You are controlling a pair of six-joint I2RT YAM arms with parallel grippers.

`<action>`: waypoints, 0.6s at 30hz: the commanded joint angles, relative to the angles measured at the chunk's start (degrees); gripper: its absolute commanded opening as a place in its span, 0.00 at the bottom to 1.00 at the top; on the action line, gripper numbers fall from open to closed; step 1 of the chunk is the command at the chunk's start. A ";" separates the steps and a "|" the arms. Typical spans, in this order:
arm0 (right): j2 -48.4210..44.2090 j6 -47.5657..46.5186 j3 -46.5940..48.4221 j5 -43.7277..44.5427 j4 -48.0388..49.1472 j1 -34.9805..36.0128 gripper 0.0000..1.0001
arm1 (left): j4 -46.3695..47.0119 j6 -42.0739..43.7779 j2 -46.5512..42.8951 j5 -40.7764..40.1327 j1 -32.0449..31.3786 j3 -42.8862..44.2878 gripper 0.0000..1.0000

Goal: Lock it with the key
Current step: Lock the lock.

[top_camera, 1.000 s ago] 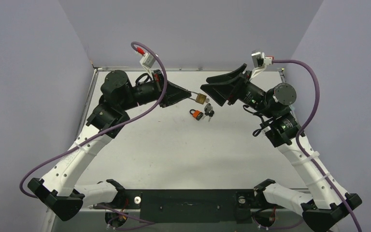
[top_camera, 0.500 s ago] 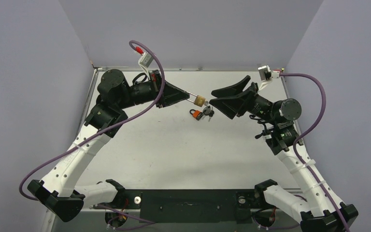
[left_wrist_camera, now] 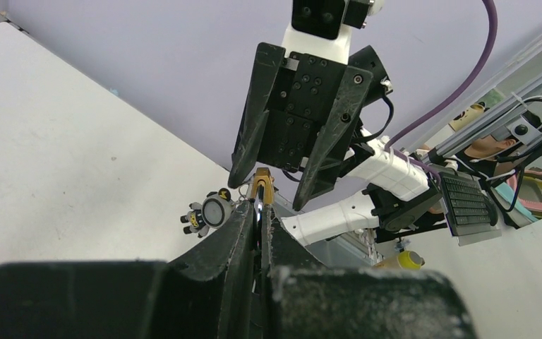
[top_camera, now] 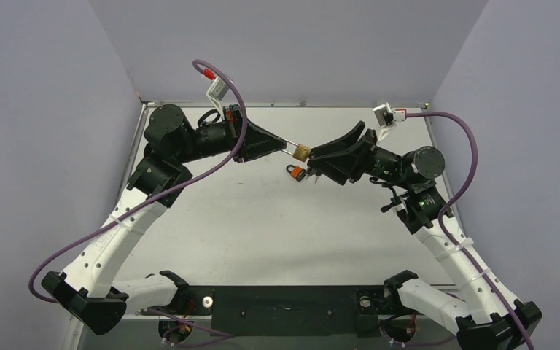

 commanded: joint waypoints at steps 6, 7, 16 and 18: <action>-0.24 -4.60 2.00 0.01 -2.70 0.98 0.31 | 4.68 -0.95 -1.55 0.82 0.87 2.29 0.00; -0.25 -4.76 2.02 0.09 -3.00 0.98 0.28 | 4.71 -1.04 -1.56 0.90 0.89 2.27 0.00; -0.85 -6.31 3.04 0.98 -5.55 0.87 0.00 | 4.96 -1.33 -1.55 0.93 1.20 2.13 0.00; -1.02 -7.09 3.26 1.50 -6.59 0.89 0.00 | 4.94 -1.33 -1.65 0.73 1.62 1.98 0.00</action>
